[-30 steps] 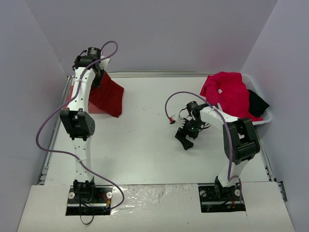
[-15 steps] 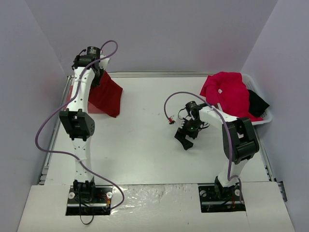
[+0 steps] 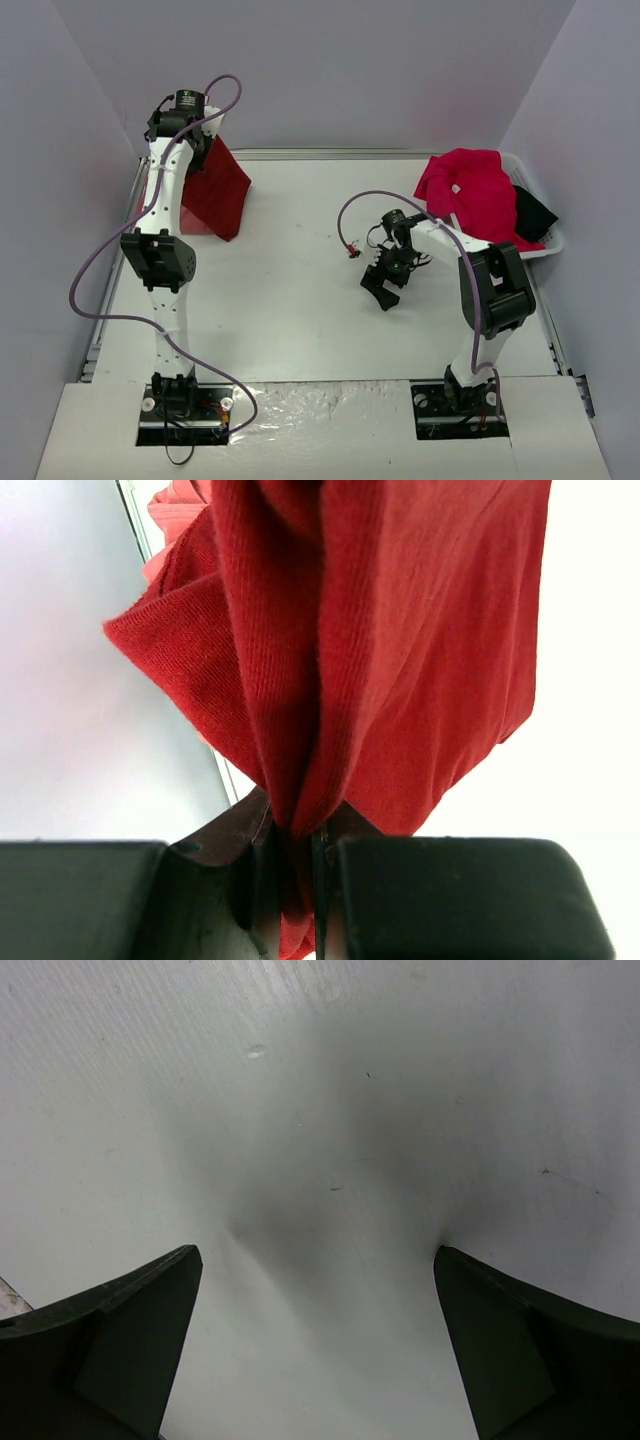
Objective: Fold and stack the t-shirts
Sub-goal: Put the neatly folded tshirt into the corner of the board with the left arm
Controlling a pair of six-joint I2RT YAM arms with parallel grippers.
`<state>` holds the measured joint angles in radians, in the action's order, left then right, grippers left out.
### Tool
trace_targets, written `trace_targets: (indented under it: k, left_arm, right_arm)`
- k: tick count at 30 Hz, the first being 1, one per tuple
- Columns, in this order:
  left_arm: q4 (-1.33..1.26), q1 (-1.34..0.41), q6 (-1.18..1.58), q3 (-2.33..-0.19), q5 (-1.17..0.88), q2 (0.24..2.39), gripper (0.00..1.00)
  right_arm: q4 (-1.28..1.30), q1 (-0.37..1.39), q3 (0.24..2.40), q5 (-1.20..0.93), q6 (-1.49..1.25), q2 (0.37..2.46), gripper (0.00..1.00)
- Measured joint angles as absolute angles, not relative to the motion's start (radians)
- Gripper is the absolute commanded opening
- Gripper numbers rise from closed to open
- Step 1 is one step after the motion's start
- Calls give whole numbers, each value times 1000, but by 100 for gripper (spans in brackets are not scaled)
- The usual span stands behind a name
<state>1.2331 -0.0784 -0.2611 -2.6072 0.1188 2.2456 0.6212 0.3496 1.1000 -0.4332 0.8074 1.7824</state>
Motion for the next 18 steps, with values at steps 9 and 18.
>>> trace_targets:
  k: [9,18]
  left_arm:
    - [1219,-64,-262,-2571,120,2227,2]
    - [1179,-10,-265,-2522,110,2223,2]
  right_arm:
    - [629,355,1110,-423,802,1792,100]
    - [636,355,1118,-421,793,1801,100]
